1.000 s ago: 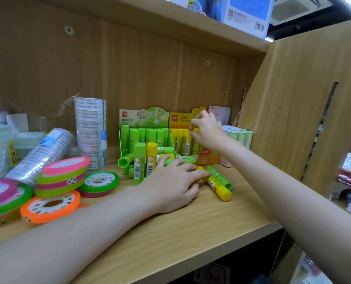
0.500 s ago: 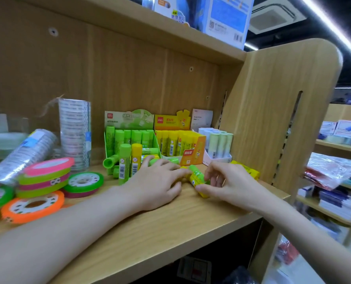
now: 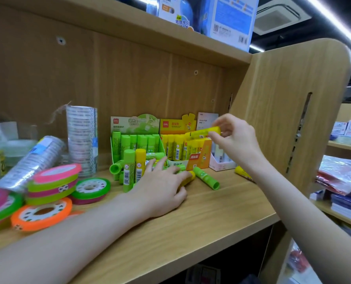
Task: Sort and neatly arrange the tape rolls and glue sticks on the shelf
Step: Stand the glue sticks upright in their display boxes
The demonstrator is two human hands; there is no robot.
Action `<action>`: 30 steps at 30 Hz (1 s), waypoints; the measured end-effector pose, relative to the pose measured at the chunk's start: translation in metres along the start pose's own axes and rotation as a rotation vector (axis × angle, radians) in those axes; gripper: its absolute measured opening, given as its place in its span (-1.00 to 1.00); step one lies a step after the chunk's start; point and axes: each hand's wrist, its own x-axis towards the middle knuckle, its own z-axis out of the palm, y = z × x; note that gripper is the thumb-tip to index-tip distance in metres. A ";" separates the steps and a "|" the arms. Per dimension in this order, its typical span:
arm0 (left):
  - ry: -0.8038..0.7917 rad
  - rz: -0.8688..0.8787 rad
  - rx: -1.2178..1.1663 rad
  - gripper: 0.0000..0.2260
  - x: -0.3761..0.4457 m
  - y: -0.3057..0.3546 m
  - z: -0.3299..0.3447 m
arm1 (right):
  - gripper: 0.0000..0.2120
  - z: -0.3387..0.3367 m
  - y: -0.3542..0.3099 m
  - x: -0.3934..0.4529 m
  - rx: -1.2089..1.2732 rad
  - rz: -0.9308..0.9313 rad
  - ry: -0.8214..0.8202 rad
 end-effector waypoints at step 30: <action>0.010 0.021 -0.001 -0.60 -0.001 0.000 -0.001 | -0.69 0.063 0.036 0.022 -0.311 -0.068 -0.225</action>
